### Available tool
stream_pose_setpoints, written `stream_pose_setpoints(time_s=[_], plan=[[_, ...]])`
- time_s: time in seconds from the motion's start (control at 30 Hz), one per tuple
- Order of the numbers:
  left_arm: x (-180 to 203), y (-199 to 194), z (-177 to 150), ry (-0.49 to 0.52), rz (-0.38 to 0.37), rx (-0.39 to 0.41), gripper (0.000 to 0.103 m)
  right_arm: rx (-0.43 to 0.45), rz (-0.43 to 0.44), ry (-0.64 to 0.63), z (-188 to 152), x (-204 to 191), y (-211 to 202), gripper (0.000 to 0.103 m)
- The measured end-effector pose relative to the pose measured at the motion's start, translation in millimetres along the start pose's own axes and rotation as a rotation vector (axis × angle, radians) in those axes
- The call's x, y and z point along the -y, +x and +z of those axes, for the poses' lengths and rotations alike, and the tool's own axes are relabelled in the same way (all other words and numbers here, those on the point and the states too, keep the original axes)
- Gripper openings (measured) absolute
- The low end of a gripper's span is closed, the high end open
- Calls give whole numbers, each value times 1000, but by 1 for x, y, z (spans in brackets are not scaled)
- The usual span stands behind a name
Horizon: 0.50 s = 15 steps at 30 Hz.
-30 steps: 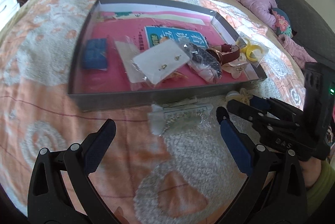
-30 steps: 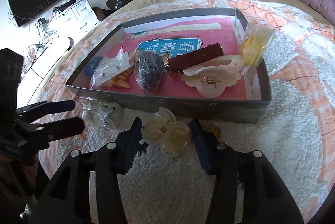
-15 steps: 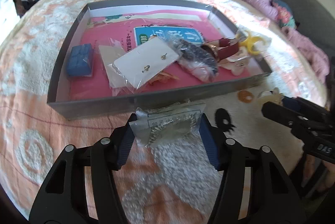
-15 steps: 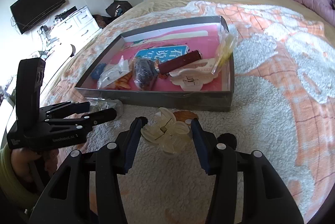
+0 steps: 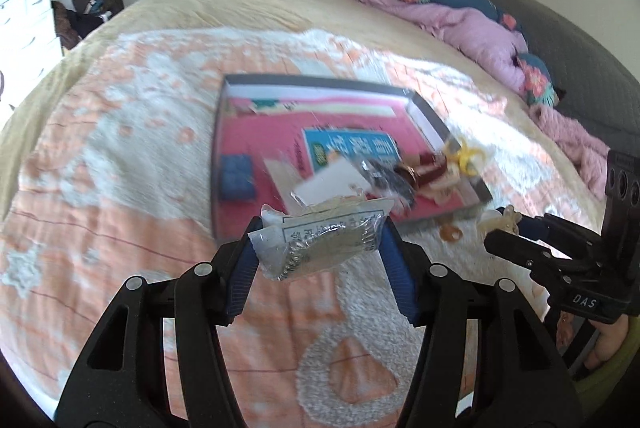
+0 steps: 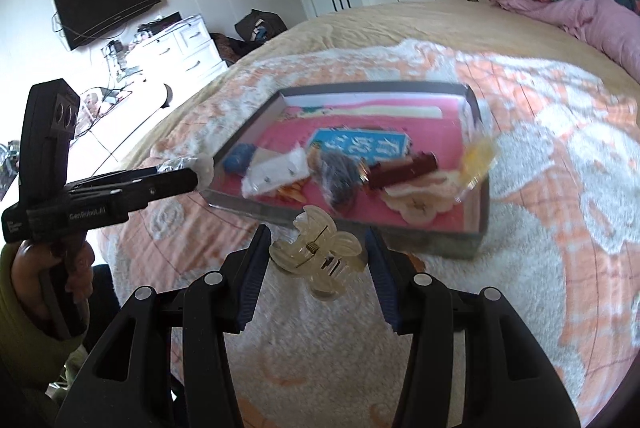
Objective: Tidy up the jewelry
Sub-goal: 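Lower the pearl clip into the tray with the right tool while the left tool releases the clear bag there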
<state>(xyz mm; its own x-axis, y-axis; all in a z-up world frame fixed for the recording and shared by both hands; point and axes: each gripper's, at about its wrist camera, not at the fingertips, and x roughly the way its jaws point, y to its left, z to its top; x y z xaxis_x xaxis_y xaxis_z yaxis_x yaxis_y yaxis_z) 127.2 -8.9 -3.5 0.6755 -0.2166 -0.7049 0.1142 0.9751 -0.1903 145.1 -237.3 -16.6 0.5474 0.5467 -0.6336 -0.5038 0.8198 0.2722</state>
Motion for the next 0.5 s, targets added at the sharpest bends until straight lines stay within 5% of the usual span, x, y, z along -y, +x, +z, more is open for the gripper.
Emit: stream_pose_setpoints(time_s=[0.5], plan=[[-24,-15,25,-41,34,77,50,60,15,-72,42,-19,7,47]])
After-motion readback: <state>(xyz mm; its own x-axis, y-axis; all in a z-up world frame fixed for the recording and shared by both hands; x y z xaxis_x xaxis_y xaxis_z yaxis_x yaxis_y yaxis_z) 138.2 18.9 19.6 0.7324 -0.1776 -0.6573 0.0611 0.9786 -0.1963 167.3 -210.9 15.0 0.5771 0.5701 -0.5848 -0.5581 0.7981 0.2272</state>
